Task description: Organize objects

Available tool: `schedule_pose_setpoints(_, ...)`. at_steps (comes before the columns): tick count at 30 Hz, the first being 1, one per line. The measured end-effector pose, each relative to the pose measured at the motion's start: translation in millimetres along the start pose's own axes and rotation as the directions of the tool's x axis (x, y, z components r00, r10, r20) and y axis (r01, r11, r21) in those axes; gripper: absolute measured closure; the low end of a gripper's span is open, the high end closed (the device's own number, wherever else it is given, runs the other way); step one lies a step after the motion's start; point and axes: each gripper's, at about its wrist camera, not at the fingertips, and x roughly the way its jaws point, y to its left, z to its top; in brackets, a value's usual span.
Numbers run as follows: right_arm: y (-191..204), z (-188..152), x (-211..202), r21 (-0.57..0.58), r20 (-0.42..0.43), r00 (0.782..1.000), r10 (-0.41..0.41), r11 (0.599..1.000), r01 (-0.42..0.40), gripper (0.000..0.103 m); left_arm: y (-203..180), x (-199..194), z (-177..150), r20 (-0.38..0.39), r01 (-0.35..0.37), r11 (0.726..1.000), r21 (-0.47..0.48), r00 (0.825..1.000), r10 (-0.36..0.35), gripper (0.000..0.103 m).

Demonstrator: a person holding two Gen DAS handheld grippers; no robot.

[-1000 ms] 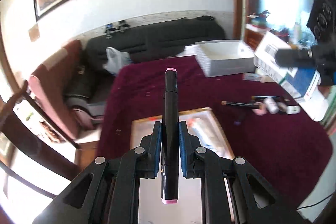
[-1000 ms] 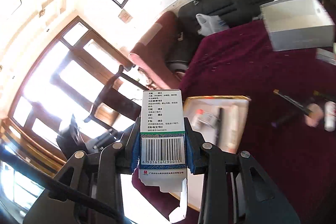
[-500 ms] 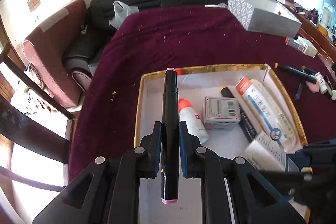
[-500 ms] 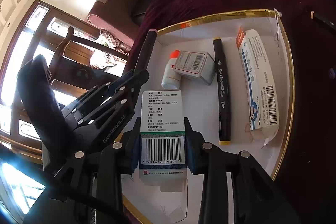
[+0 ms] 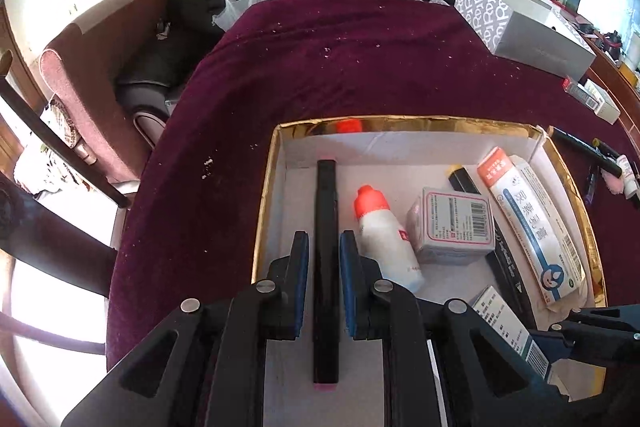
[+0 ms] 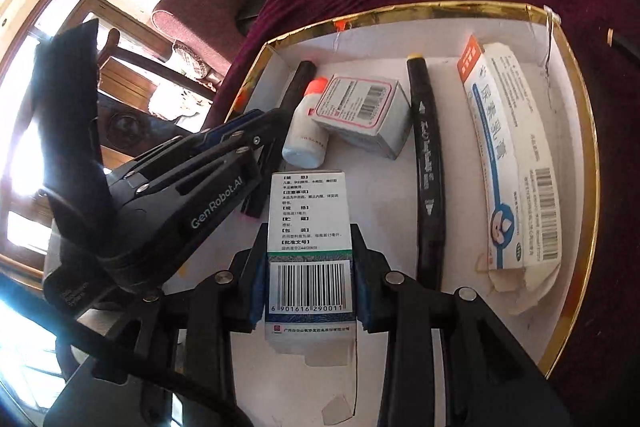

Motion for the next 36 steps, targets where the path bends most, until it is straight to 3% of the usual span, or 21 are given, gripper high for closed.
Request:
schedule_pose_setpoints(10,6,1,2,-0.026,0.020,0.998,-0.065,0.997,0.066,0.069,16,-18,1,0.040,0.078,0.992,-0.098,0.996,-0.074,0.087)
schedule_pose_setpoints(12,3,1,-5,-0.016,0.040,0.997,-0.067,0.998,0.068,0.065,20,-28,1,0.056,0.073,0.990,-0.125,0.996,-0.066,0.084)
schedule_pose_setpoints(14,3,3,-13,-0.014,0.059,0.997,-0.051,0.999,0.052,0.055,20,-42,-1,0.080,0.064,0.989,-0.134,0.995,-0.053,0.079)
schedule_pose_setpoints(17,6,-2,-44,-0.029,0.110,0.993,-0.044,0.998,0.047,0.054,17,-71,-5,0.129,0.060,0.989,-0.136,0.991,-0.042,0.079)
schedule_pose_setpoints(21,19,-10,-96,-0.114,0.196,0.976,-0.091,0.987,0.115,0.054,4,-132,-12,0.226,0.122,0.986,-0.116,0.970,-0.094,0.079)
schedule_pose_setpoints(24,27,-13,-155,-0.181,0.268,0.949,-0.168,0.958,0.220,0.055,-11,-197,-15,0.337,0.134,0.990,-0.054,0.935,-0.108,0.079)
schedule_pose_setpoints(26,37,-12,-205,-0.202,0.330,0.915,-0.231,0.930,0.308,0.055,-17,-250,-17,0.428,0.127,0.992,-0.020,0.897,-0.106,0.079)
schedule_pose_setpoints(28,49,-14,-271,-0.193,0.411,0.865,-0.289,0.899,0.392,0.053,-18,-305,-16,0.519,0.086,0.996,-0.001,0.852,-0.073,0.079)
schedule_pose_setpoints(31,73,-18,-362,-0.158,0.509,0.771,-0.382,0.839,0.520,0.040,-14,-374,-9,0.603,0.034,0.999,-0.001,0.797,-0.027,0.070)
schedule_pose_setpoints(33,89,-28,-423,-0.132,0.566,0.689,-0.452,0.776,0.617,0.036,-9,-421,-2,0.655,-0.028,0.999,-0.021,0.754,0.034,0.067)
schedule_pose_setpoints(34,98,-33,-450,-0.114,0.593,0.643,-0.484,0.741,0.662,0.030,-6,-450,4,0.686,-0.075,0.996,-0.043,0.722,0.084,0.064)
schedule_pose_setpoints(36,118,-46,-504,-0.057,0.662,0.528,-0.532,0.667,0.743,0.021,-2,-490,12,0.727,-0.140,0.987,-0.084,0.668,0.156,0.056)
